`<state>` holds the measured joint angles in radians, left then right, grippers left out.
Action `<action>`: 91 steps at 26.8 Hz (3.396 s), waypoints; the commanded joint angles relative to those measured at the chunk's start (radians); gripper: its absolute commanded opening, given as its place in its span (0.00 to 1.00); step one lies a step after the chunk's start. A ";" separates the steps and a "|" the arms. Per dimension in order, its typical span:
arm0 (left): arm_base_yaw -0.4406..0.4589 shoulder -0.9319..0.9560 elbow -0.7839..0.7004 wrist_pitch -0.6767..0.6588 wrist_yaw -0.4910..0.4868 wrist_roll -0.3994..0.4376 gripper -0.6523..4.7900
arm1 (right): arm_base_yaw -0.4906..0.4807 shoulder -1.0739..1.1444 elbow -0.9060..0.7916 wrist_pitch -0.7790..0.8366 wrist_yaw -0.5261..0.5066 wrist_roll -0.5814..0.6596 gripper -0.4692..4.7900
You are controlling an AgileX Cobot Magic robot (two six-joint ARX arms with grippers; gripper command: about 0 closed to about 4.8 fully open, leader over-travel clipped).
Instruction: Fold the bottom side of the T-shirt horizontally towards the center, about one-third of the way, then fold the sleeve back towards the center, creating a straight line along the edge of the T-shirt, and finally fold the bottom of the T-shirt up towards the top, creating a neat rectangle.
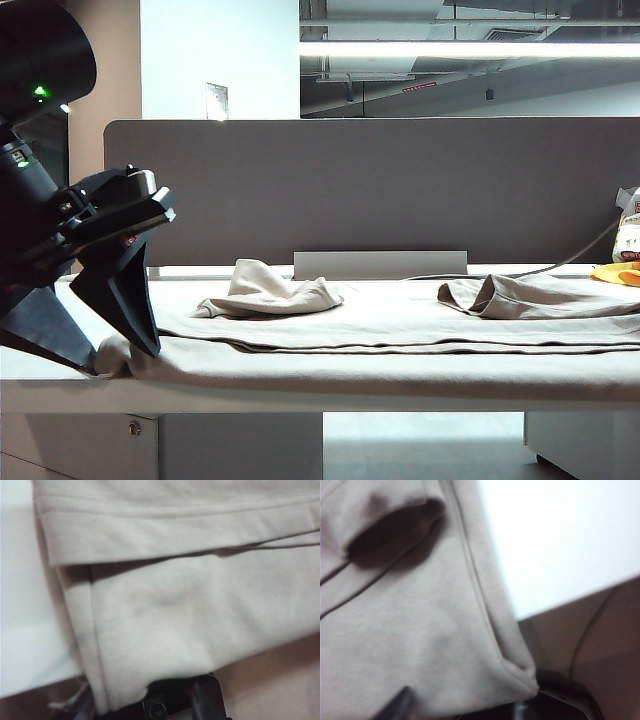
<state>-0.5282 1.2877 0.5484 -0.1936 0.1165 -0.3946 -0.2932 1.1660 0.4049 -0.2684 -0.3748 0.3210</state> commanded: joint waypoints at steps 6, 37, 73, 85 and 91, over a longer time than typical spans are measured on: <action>0.000 0.000 -0.002 0.016 0.000 0.001 0.44 | 0.000 -0.002 0.003 0.042 -0.005 0.000 0.46; 0.000 0.000 -0.001 0.084 -0.008 0.066 0.11 | 0.000 -0.002 0.003 0.103 -0.063 -0.032 0.09; 0.148 0.002 0.225 0.060 -0.045 0.259 0.11 | 0.031 0.010 0.242 0.164 -0.118 0.035 0.09; 0.150 0.143 0.373 0.066 -0.045 0.291 0.11 | 0.033 0.136 0.343 0.177 -0.142 0.053 0.09; 0.209 0.220 0.468 0.057 -0.009 0.314 0.11 | 0.118 0.254 0.473 0.175 -0.117 0.046 0.09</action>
<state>-0.3256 1.5021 0.9939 -0.1390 0.0948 -0.1024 -0.1875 1.4040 0.8558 -0.1097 -0.4988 0.3706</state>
